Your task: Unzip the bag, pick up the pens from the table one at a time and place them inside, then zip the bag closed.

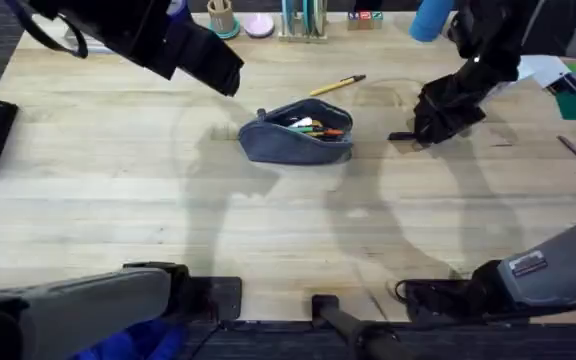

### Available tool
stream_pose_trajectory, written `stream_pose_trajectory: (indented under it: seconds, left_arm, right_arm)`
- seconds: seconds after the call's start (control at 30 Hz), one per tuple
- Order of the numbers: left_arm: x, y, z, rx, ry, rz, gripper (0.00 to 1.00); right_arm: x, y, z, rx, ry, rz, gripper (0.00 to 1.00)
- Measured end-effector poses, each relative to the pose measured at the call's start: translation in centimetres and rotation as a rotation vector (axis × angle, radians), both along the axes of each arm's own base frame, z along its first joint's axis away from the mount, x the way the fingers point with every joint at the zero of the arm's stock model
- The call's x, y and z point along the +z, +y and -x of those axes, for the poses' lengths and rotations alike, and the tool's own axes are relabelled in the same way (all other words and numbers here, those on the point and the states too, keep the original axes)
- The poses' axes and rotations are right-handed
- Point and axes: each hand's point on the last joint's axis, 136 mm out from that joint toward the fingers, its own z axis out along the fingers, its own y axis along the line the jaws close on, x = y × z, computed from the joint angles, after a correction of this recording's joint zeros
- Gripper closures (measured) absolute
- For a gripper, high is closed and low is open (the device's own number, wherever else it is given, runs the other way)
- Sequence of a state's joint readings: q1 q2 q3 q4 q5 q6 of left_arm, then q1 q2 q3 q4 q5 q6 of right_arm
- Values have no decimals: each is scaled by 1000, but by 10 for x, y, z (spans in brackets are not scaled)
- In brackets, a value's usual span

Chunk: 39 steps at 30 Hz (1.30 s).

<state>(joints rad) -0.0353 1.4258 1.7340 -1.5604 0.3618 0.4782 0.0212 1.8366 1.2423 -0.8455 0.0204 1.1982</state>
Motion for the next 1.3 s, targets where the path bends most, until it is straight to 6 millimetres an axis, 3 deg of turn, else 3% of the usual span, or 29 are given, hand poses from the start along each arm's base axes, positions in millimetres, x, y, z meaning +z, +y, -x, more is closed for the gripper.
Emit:
stream_pose_trajectory:
  seconds: [0.73, 1.1, 1.3]
  left_arm:
    - [0, 0, 0, 0, 0, 0, 6]
    - [0, 0, 0, 0, 0, 0, 5]
    - [0, 0, 0, 0, 0, 0, 6]
  right_arm:
    - [7, 1, 3, 43, 13, -3, 970]
    - [78, -27, 2, 184, 75, 165, 970]
    - [122, -38, -18, 299, 2, 242, 970]
